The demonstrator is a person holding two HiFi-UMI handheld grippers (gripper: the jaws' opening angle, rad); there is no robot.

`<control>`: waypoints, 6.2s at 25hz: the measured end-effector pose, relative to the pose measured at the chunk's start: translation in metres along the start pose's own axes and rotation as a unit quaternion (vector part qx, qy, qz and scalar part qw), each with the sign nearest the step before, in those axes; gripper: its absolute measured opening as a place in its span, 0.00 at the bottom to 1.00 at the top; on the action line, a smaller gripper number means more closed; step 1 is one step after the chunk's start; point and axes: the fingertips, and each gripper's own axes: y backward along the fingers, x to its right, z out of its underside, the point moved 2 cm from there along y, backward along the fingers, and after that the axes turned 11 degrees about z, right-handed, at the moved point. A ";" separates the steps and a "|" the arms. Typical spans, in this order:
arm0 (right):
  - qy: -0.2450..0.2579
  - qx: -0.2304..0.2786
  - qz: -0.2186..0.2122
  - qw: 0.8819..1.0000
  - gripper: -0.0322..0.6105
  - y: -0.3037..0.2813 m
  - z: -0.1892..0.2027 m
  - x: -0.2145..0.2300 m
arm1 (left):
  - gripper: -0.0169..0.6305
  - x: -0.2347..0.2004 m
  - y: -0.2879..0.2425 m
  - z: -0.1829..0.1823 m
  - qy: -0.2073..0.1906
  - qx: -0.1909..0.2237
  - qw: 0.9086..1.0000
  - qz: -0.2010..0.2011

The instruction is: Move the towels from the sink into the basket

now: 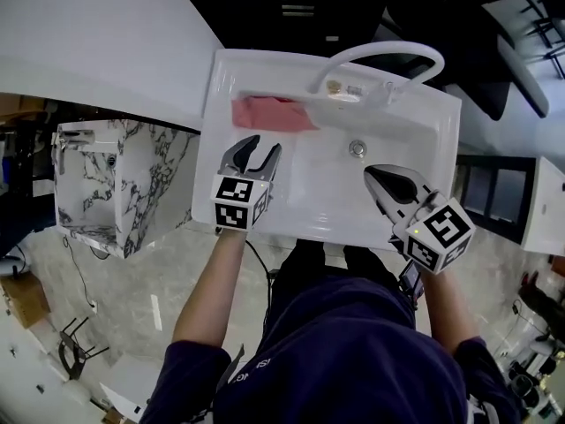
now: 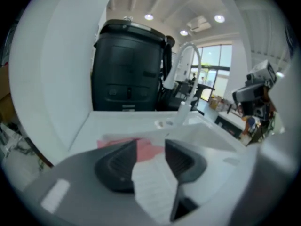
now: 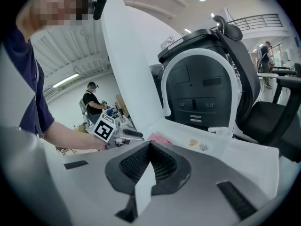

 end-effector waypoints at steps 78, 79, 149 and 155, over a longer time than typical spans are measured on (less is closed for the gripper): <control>-0.086 -0.002 0.020 0.996 0.06 0.023 0.053 0.059 | 0.05 0.016 -0.090 0.016 -0.050 -0.151 0.987 0.012; -0.088 0.001 0.022 0.996 0.06 0.030 0.056 0.063 | 0.05 0.024 -0.090 0.015 -0.052 -0.151 0.987 0.012; -0.203 0.170 0.327 0.907 0.06 0.409 0.193 0.086 | 0.04 0.478 -0.095 -0.035 -0.257 -0.079 0.896 0.354; -0.210 0.185 0.321 0.905 0.06 0.480 0.233 0.103 | 0.04 0.556 -0.100 -0.026 -0.268 -0.080 0.897 0.342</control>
